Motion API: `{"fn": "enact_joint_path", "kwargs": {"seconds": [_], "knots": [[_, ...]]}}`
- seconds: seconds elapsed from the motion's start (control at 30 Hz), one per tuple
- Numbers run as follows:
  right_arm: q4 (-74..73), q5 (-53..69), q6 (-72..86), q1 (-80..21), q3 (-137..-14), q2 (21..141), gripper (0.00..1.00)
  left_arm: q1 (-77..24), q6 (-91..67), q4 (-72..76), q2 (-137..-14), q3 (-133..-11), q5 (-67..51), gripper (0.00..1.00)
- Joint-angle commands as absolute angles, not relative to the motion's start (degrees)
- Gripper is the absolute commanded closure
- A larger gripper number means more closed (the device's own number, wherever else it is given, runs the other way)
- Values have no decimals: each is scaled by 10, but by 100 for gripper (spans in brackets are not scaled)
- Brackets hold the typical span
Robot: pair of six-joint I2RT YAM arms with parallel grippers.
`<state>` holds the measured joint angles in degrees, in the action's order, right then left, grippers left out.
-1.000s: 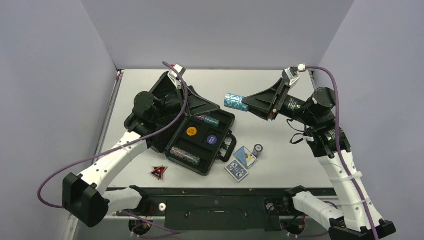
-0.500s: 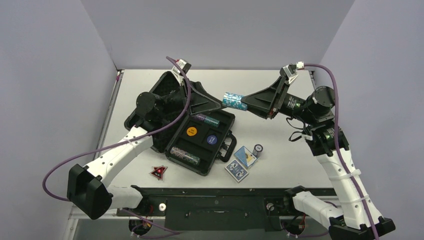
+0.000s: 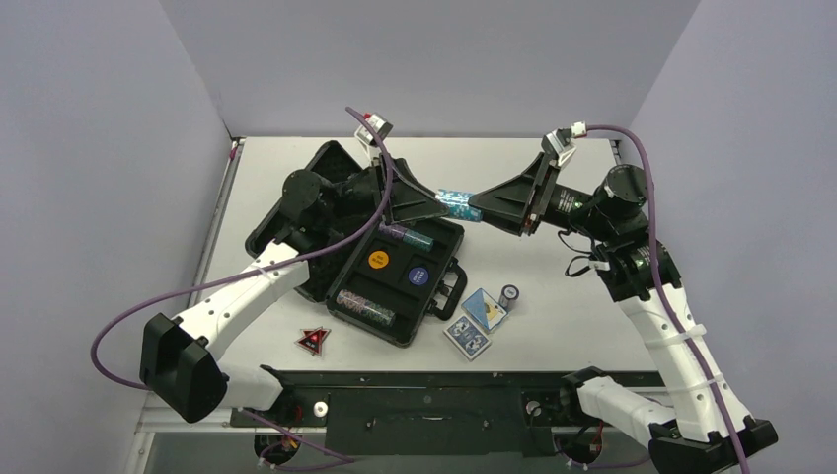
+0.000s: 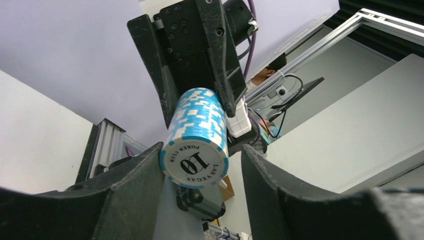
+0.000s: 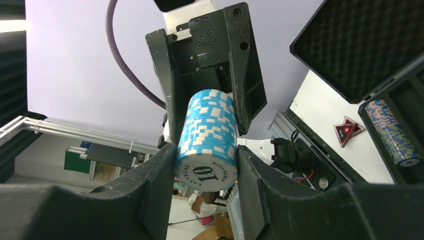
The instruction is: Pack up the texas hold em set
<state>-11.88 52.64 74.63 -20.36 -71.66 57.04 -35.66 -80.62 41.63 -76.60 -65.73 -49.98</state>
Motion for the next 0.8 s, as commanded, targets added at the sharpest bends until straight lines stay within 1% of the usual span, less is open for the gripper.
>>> {"fn": "enact_joint_path", "kwargs": {"seconds": [0.0, 0.03, 0.07, 0.1, 0.13, 0.17, 0.2, 0.23, 0.3, 0.33, 0.37, 0.4, 0.43, 0.47, 0.5, 0.53, 0.57, 0.6, 0.67, 0.77], "knots": [[-98, 534, 728, -208, -725, 580, 100, -361, -781, 419, -771, -685, -519, 54], [-98, 535, 727, -209, -726, 582, 100, -361, -781, 419, -771, -683, -520, 57], [-97, 537, 726, -209, -727, 586, 100, -361, -780, 421, -771, -681, -520, 66], [-96, 537, 725, -209, -727, 587, 100, -361, -780, 421, -771, -680, -520, 72], [-95, 538, 724, -209, -727, 589, 100, -361, -780, 422, -772, -678, -520, 83], [-94, 539, 725, -209, -726, 590, 100, -361, -779, 422, -772, -678, -520, 89], [-89, 541, 726, -209, -726, 592, 100, -361, -778, 423, -772, -674, -518, 98], [-83, 542, 727, -209, -726, 594, 100, -361, -777, 423, -772, -671, -517, 100], [-81, 550, 727, -209, -730, 598, 100, -361, -778, 430, -773, -666, -516, 100], [-83, 554, 725, -209, -733, 600, 97, -361, -778, 437, -773, -664, -518, 100], [-94, 558, 716, -209, -739, 603, 84, -361, -780, 441, -774, -662, -519, 100], [-100, 560, 710, -209, -742, 604, 75, -361, -781, 448, -775, -661, -520, 100], [-111, 564, 699, -209, -750, 607, 57, -360, -783, 451, -776, -659, -521, 100], [-117, 566, 695, -209, -754, 610, 45, -360, -784, 458, -777, -658, -522, 100], [-125, 572, 687, -209, -760, 614, 41, -360, -784, 461, -778, -656, -523, 100], [-128, 575, 684, -209, -764, 616, 34, -360, -785, 466, -778, -655, -525, 100], [-137, 580, 675, -209, -770, 621, 31, -360, -786, 470, -779, -653, -525, 100], [-143, 582, 669, -208, -773, 623, 26, -359, -785, 472, -779, -651, -525, 100], [-166, 587, 648, -207, -784, 631, 23, -358, -786, 475, -779, -646, -526, 100], [-206, 600, 609, -204, -803, 645, 22, -354, -785, 473, -780, -640, -541, 100]]}}
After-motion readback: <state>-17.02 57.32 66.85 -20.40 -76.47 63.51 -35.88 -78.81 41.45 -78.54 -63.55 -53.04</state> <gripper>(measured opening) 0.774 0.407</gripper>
